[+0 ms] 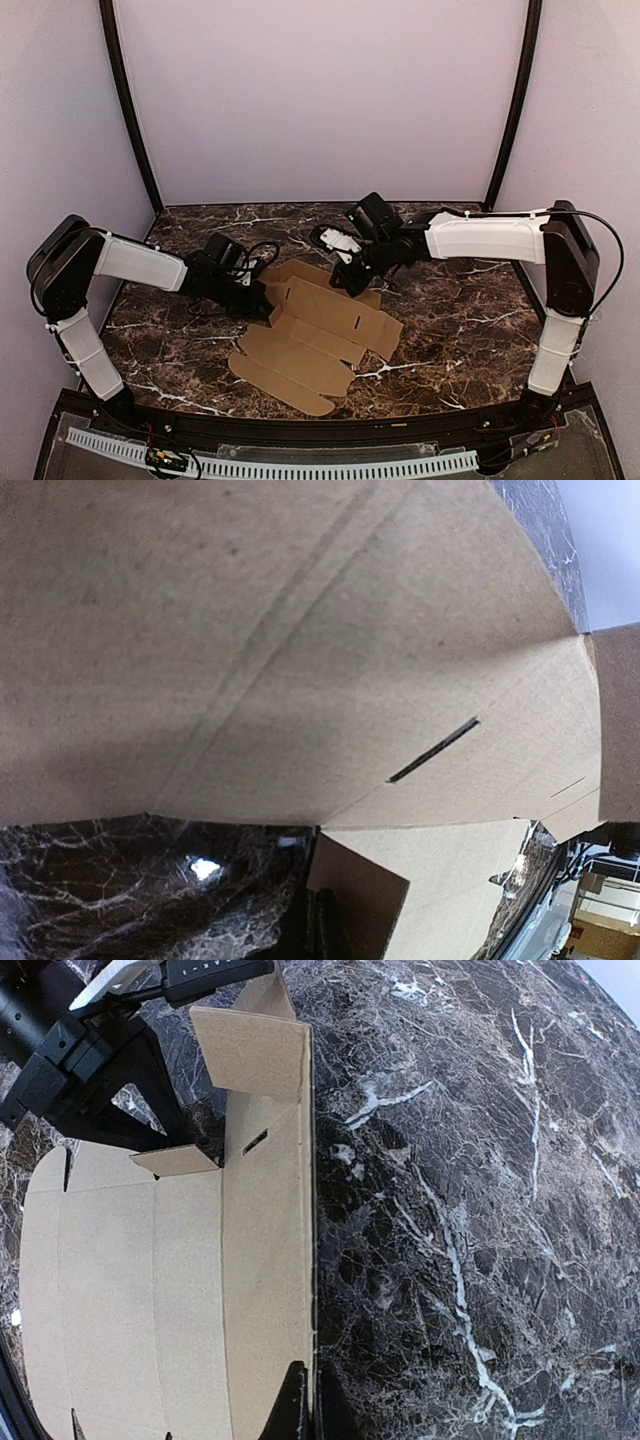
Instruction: Fold the paper box
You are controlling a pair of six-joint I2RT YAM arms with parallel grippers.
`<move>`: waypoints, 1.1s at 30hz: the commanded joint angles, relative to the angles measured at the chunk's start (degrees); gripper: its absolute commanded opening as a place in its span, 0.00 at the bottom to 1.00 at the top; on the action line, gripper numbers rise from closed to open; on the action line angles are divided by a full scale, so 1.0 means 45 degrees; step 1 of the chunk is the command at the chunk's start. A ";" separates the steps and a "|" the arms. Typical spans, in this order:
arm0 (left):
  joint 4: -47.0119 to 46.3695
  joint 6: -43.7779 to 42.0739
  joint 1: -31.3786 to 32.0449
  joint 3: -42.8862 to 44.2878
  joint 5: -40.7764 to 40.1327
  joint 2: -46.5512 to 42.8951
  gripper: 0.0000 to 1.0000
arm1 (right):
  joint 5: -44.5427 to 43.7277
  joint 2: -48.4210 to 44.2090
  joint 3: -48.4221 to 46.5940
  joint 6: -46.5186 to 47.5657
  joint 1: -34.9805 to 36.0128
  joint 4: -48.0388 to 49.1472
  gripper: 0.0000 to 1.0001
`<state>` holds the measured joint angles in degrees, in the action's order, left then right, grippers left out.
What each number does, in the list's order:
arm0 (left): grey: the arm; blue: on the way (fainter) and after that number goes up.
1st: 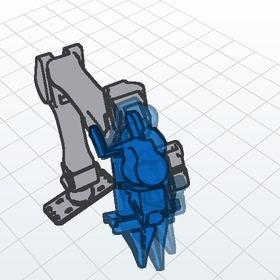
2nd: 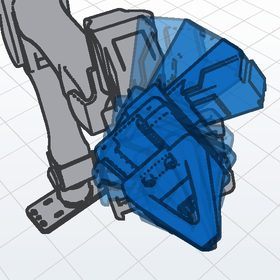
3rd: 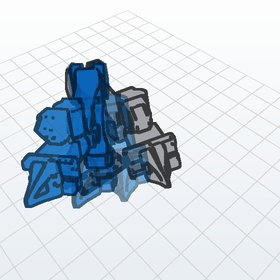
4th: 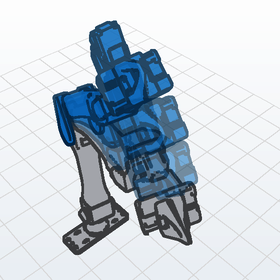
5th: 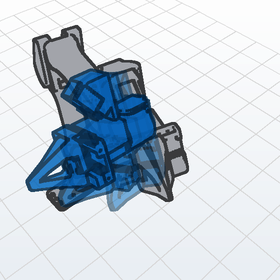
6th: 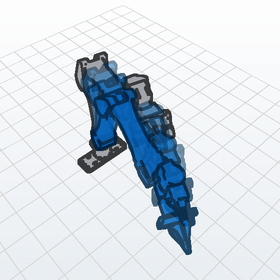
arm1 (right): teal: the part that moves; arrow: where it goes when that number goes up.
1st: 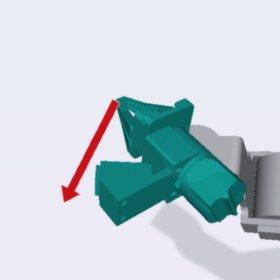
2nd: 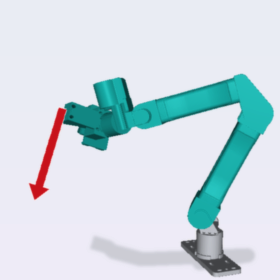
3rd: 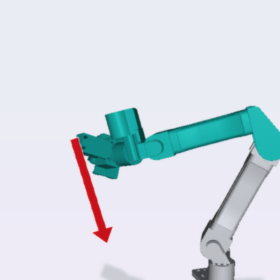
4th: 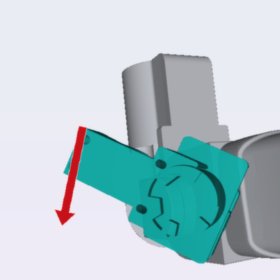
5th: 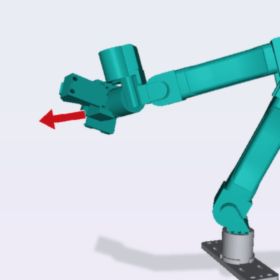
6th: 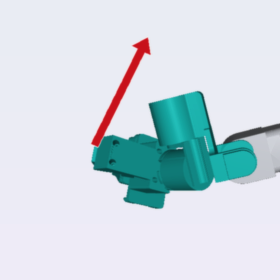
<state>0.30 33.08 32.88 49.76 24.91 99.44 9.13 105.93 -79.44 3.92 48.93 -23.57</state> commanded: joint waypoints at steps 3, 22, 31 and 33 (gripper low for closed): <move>-0.0656 0.0368 0.0326 -0.0298 0.0720 -0.0362 0.01 | -0.0439 0.0411 -0.0139 -0.0264 0.0181 0.0459 0.00; -0.1314 0.0929 0.1254 -0.0642 0.0488 0.0226 0.01 | -0.1222 0.0907 -0.0355 -0.0462 0.0280 0.0211 0.00; -0.0951 0.0807 0.1719 -0.0816 -0.0236 0.0548 0.01 | -0.1295 0.0933 -0.0401 -0.0471 0.0300 0.0180 0.00; -0.0884 0.0795 0.1802 -0.0922 -0.0400 0.0568 0.01 | -0.1315 0.0950 -0.0423 -0.0477 0.0298 0.0161 0.00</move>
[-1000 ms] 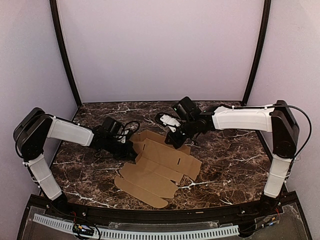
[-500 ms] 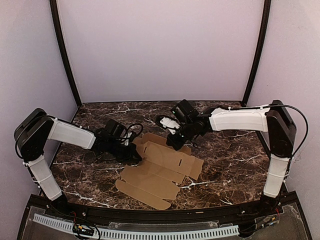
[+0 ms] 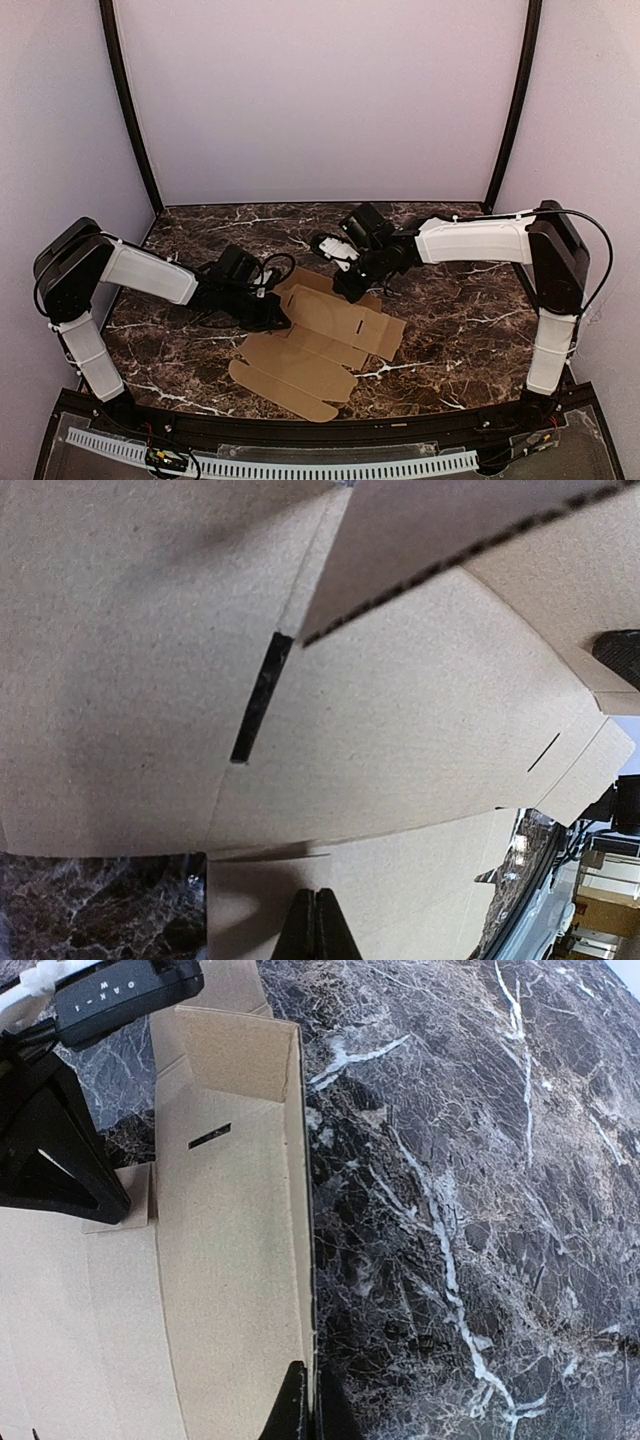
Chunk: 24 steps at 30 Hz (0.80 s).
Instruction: Fold the paper box
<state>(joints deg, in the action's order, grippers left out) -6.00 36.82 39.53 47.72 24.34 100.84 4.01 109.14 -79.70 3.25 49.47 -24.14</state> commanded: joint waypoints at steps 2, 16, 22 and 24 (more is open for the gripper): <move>0.0603 -0.0025 0.0421 -0.0601 -0.0462 0.0252 0.01 | -0.0203 0.0248 -0.0391 -0.0330 0.0188 0.0287 0.00; 0.1258 -0.0205 0.0649 -0.0899 -0.2008 0.0422 0.01 | -0.0200 0.0098 -0.0486 -0.0157 0.0227 0.0251 0.00; 0.2814 -0.0654 0.0640 0.0521 -0.2180 -0.0757 0.01 | -0.0358 -0.0302 0.0061 0.0278 0.0313 0.0547 0.00; 0.4093 -0.0984 0.0624 0.1203 -0.2734 -0.1230 0.02 | -0.0544 -0.0406 0.0280 0.0452 0.0332 0.0650 0.00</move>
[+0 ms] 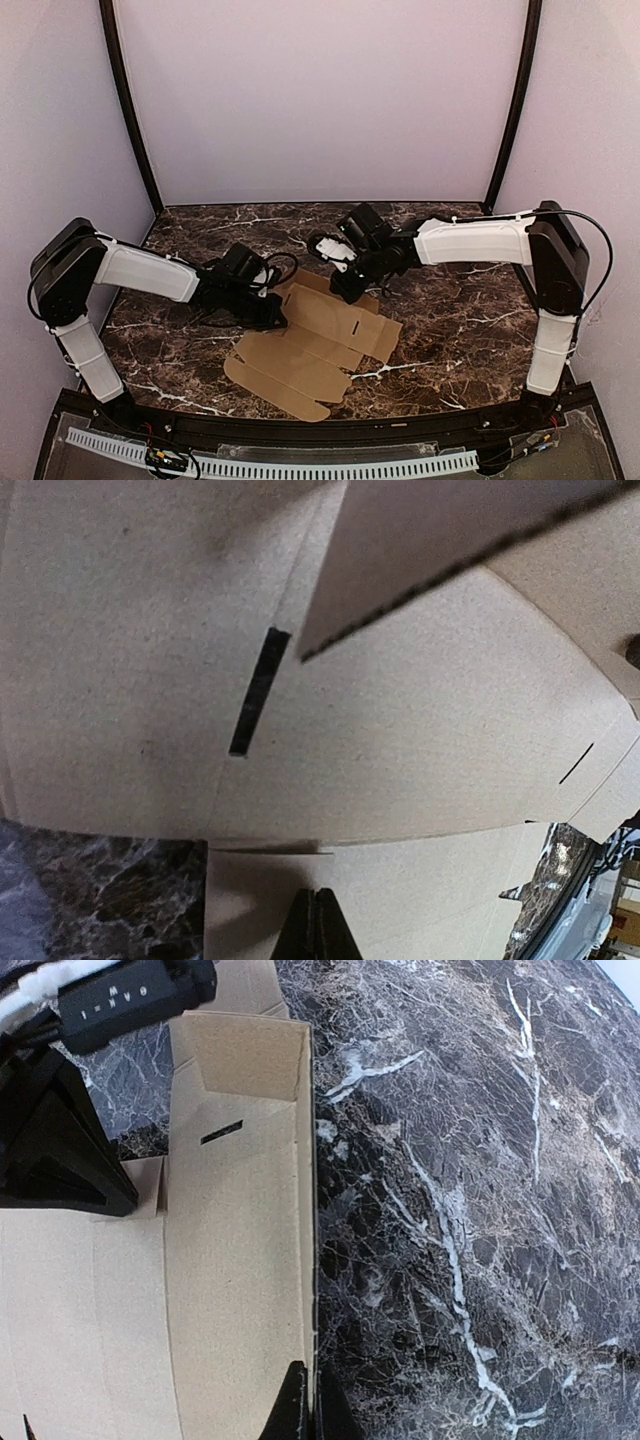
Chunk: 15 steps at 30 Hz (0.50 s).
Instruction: Fold the paper box
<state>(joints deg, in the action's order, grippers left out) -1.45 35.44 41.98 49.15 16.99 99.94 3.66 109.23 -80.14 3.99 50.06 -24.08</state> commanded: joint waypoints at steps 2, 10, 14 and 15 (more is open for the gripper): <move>0.3935 -0.0992 0.0061 0.1519 -0.1582 -0.1478 0.04 | -0.0685 -0.0560 0.0621 0.0459 0.0203 0.0795 0.00; 0.5587 -0.1582 -0.0649 0.2032 -0.2640 -0.3065 0.07 | -0.1565 -0.1160 0.1701 0.1411 0.0324 0.1703 0.00; 0.5995 -0.1709 -0.1450 0.1770 -0.3209 -0.3904 0.08 | -0.1689 -0.1496 0.2233 0.1953 0.0470 0.2337 0.00; 0.6040 -0.1736 -0.1590 0.1743 -0.3390 -0.4122 0.08 | -0.1677 -0.1582 0.2358 0.2076 0.0493 0.2481 0.00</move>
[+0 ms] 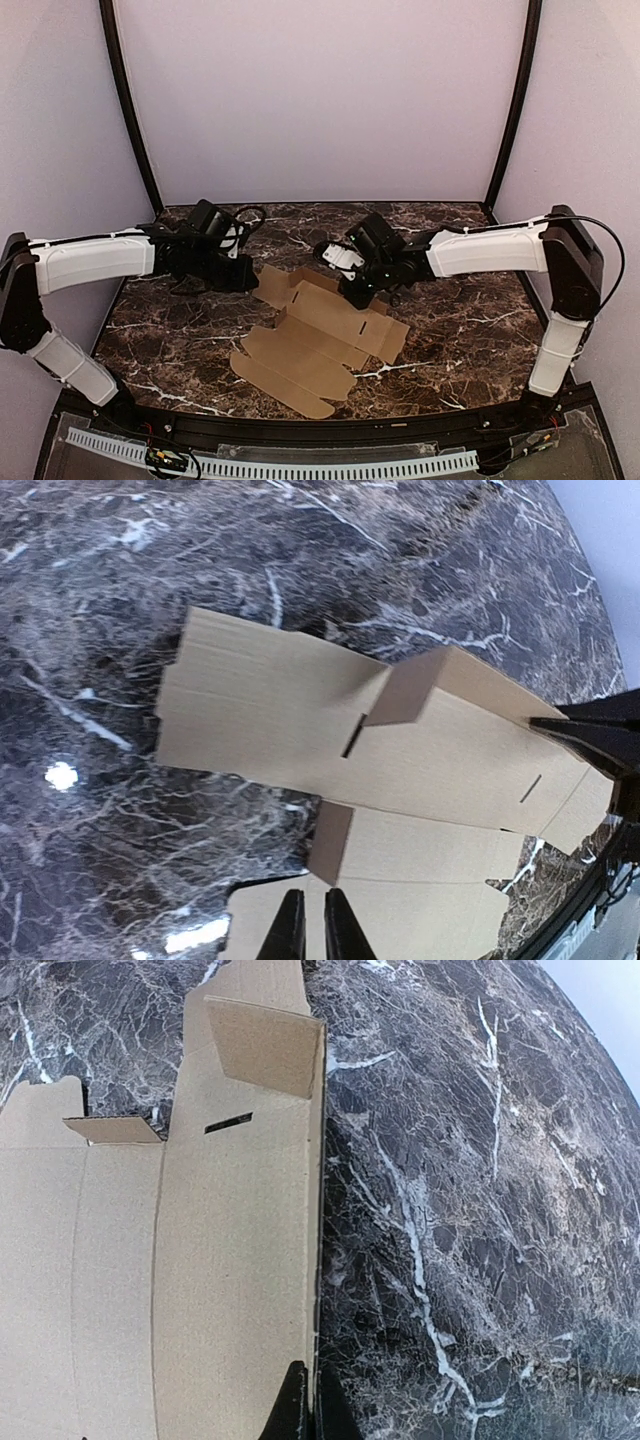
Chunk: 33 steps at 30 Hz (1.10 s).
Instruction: Fold the paper box
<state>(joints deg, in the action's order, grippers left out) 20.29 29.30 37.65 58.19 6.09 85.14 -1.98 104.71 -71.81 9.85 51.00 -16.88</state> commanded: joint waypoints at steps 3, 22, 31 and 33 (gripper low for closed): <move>0.1389 -0.0515 -0.1073 -0.0365 -0.1535 -0.1050 0.08 | -0.0162 -0.0883 0.0968 0.1419 0.0399 0.1403 0.00; 0.0296 0.0558 -0.1593 -0.2755 -0.2615 -0.2354 0.04 | -0.5100 -0.2192 0.3678 0.6076 0.2811 0.5983 0.00; -0.0829 0.0919 -0.1642 -0.3653 -0.2160 -0.2237 0.01 | -0.7480 -0.1337 0.4786 1.0025 0.3446 1.0026 0.00; -0.1152 0.0995 -0.1647 -0.3825 -0.2098 -0.2148 0.01 | -0.7694 -0.1118 0.4894 1.0593 0.3577 1.0645 0.00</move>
<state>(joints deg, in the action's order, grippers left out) 18.41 32.53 30.61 42.87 -4.56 75.77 -30.87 97.10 -51.83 47.77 65.58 19.49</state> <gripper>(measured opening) 0.010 0.005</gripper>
